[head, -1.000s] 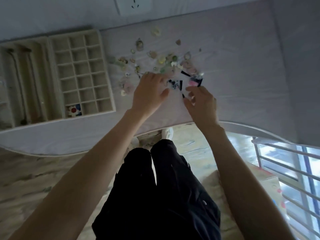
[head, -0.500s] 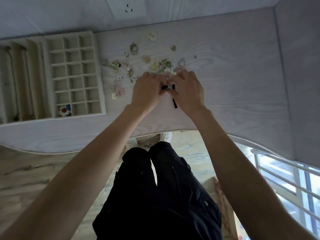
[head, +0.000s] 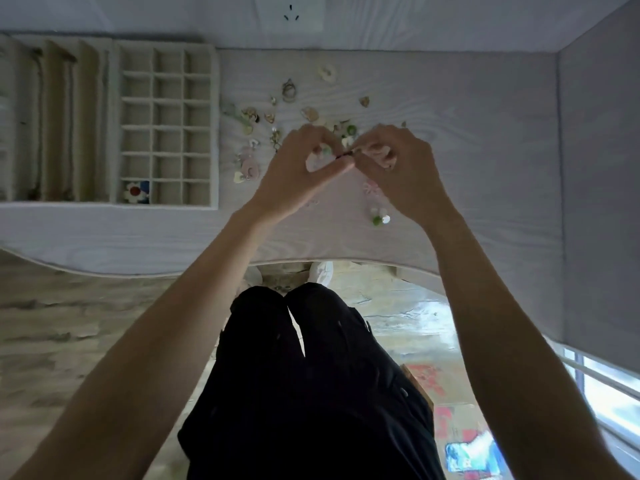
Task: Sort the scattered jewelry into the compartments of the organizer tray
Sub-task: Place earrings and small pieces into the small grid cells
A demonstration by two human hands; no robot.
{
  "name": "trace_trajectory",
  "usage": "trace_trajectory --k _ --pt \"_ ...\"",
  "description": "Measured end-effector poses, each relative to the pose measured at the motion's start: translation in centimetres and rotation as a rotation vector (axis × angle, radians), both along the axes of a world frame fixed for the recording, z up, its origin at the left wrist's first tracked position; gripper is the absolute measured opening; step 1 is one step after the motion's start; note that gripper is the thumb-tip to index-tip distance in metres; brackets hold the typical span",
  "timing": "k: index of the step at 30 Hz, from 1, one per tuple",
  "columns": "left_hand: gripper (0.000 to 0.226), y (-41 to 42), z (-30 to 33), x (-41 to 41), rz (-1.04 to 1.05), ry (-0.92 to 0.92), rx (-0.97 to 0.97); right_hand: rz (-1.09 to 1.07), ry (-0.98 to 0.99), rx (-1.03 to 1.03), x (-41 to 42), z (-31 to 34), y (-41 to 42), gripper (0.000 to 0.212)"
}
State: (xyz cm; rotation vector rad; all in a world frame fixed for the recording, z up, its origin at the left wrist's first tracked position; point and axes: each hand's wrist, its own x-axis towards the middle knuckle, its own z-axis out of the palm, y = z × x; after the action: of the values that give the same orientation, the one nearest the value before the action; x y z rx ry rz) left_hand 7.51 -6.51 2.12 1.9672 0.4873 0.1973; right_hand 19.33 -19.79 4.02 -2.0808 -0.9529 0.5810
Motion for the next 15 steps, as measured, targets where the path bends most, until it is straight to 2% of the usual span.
trace_trajectory --k 3,6,7,11,15 --pt "0.023 0.3 2.2 -1.3 -0.023 -0.110 -0.307 0.043 0.211 0.104 -1.0 3.6 1.1 0.006" --pt "0.044 0.5 2.9 -2.7 -0.042 -0.111 -0.371 0.058 0.377 0.209 -2.3 5.4 2.7 0.007" --pt "0.045 0.6 2.9 -3.3 -0.037 -0.111 -0.389 0.042 0.426 0.228 -2.7 5.7 3.3 0.007" --pt "0.025 2.1 1.9 -7.1 0.022 -0.087 -0.429 0.013 0.482 0.174 -4.9 4.9 5.9 0.005" --pt "0.016 3.8 0.2 -11.4 0.196 -0.023 -0.381 0.022 0.463 0.134 -8.0 2.8 8.9 0.016"
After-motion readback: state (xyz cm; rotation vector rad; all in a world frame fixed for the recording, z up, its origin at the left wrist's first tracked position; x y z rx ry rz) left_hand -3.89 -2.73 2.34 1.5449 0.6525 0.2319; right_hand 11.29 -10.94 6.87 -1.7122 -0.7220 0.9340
